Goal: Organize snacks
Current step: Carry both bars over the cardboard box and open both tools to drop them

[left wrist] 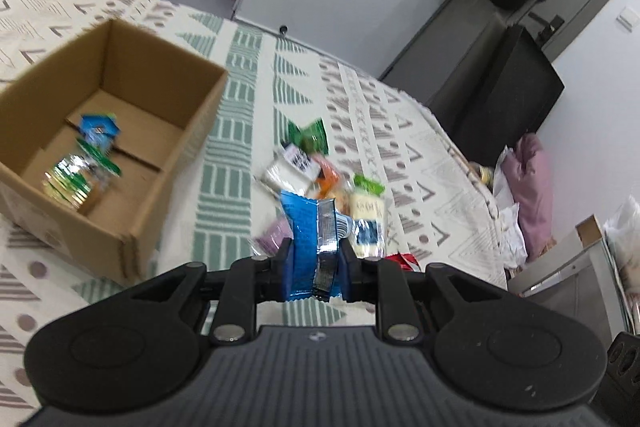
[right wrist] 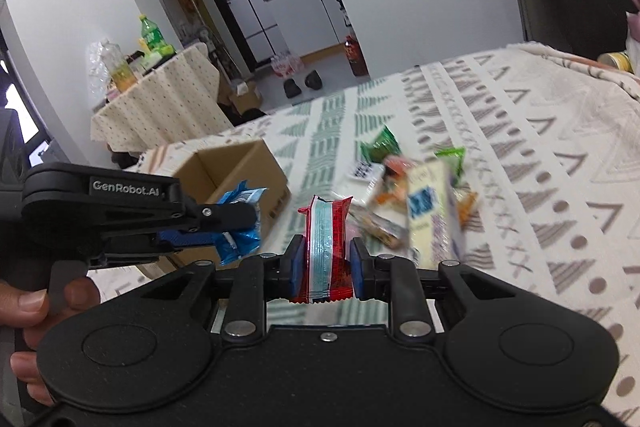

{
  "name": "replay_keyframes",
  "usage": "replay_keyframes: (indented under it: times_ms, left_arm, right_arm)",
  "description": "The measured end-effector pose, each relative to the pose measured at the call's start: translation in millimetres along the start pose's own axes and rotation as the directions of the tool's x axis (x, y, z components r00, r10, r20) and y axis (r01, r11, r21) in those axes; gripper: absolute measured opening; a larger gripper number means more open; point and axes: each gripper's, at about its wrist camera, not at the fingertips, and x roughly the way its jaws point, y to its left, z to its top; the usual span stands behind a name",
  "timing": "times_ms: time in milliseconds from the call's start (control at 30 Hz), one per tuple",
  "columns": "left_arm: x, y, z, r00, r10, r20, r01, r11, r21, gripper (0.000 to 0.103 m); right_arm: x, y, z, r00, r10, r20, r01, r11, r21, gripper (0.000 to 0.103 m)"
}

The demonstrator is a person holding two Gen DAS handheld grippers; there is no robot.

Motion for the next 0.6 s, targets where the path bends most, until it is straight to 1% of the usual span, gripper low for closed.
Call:
replay_keyframes:
  times_ms: [267, 433, 600]
  left_arm:
    - [-28.8, 19.9, 22.8, 0.998, 0.018, 0.059, -0.017, 1.0, -0.014, 0.021]
    - [-41.0, 38.1, 37.1, 0.995, 0.03, 0.095, -0.027, 0.999, -0.037, 0.021]
    - [-46.1, 63.9, 53.0, 0.99, 0.069, 0.125, -0.06, 0.995, -0.074, 0.021]
  right_arm:
    - [9.3, 28.1, 18.6, 0.998, 0.045, 0.037, -0.044, 0.999, -0.031, 0.023]
    - [19.7, 54.0, 27.2, 0.996, 0.083, 0.041, -0.079, 0.993, -0.083, 0.023]
    - [31.1, 79.2, 36.1, 0.993, 0.109, 0.045, -0.102, 0.985, -0.137, 0.023]
